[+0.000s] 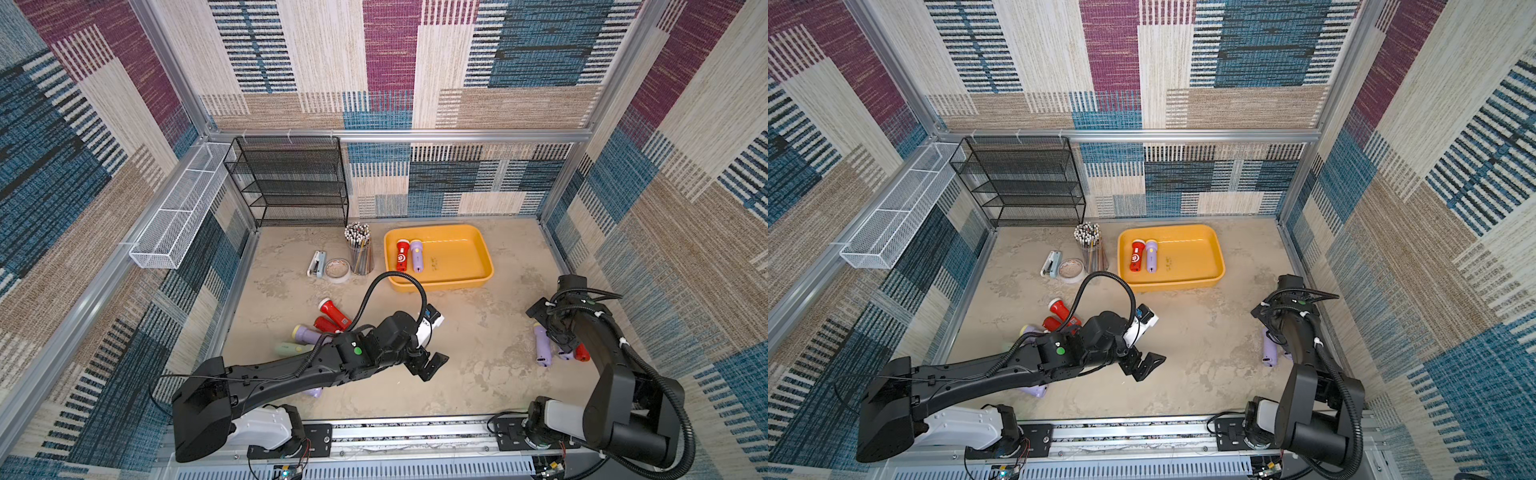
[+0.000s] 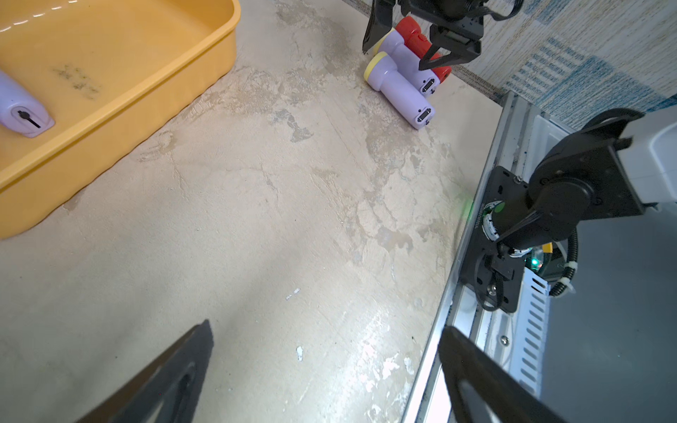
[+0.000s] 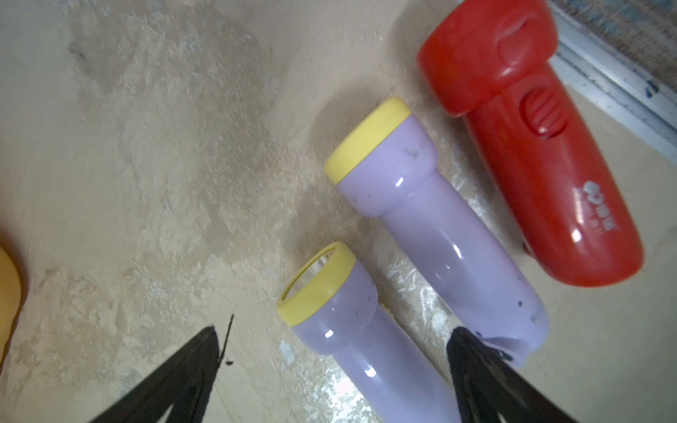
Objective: Put the flashlights into the storage boxes
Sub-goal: Pick up the flashlight from the center of the board.
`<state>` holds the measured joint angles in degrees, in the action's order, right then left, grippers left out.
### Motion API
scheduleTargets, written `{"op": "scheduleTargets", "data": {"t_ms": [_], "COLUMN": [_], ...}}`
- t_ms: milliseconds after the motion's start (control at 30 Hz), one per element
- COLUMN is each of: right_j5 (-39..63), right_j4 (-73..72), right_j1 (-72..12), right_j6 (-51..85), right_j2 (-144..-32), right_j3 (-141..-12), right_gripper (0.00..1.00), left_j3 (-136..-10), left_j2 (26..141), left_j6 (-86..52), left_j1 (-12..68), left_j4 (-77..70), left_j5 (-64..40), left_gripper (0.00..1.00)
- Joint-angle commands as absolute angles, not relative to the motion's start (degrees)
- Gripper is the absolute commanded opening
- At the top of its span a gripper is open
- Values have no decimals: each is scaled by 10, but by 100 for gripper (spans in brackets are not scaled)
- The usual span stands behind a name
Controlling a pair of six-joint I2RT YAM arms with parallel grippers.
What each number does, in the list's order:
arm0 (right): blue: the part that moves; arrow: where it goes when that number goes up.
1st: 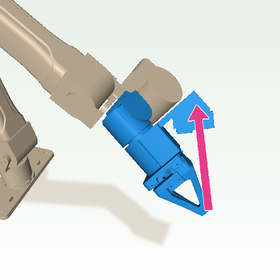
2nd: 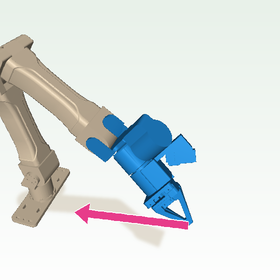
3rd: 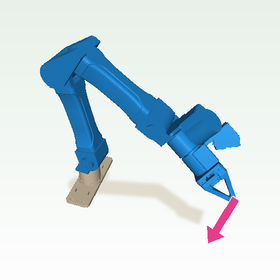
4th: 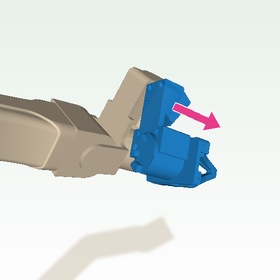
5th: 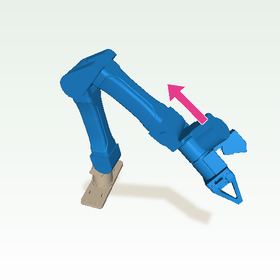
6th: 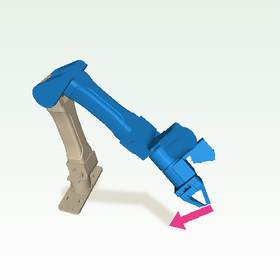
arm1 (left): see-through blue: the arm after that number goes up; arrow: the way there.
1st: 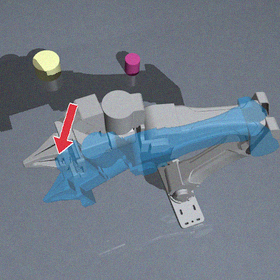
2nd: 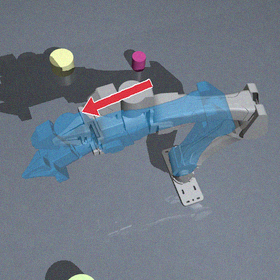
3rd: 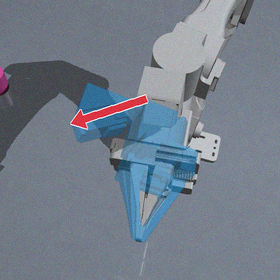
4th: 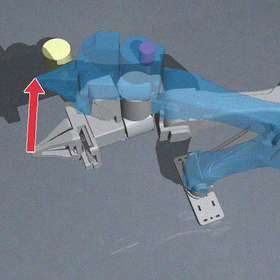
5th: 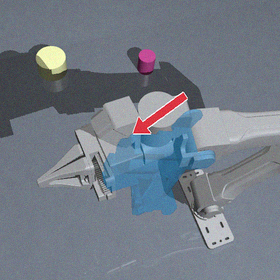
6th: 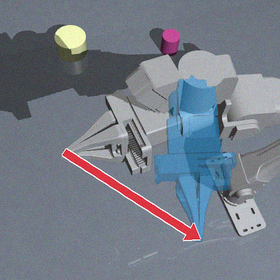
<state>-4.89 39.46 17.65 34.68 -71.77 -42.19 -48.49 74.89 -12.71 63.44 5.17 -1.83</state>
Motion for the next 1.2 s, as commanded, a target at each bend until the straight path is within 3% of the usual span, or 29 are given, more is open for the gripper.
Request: {"op": "scheduleTargets", "data": {"t_ms": [0, 233, 600, 1167], "right_j5": [-24, 8, 43, 42], "right_j4": [369, 332, 297, 297], "right_j1": [176, 177, 175, 100], "right_j6": [361, 373, 370, 388], "right_j2": [-717, -731, -723, -718], "right_j3": [-403, -363, -332, -329], "right_gripper": [100, 99, 80, 82], "left_j3": [-483, -477, -445, -439], "left_j2": [750, 726, 700, 695], "left_j6": [-124, -117, -128, -142], "left_j1": [634, 634, 631, 631], "left_j4": [41, 61, 56, 57], "left_j5": [-16, 2, 16, 17], "left_gripper": [99, 99, 99, 99]}}
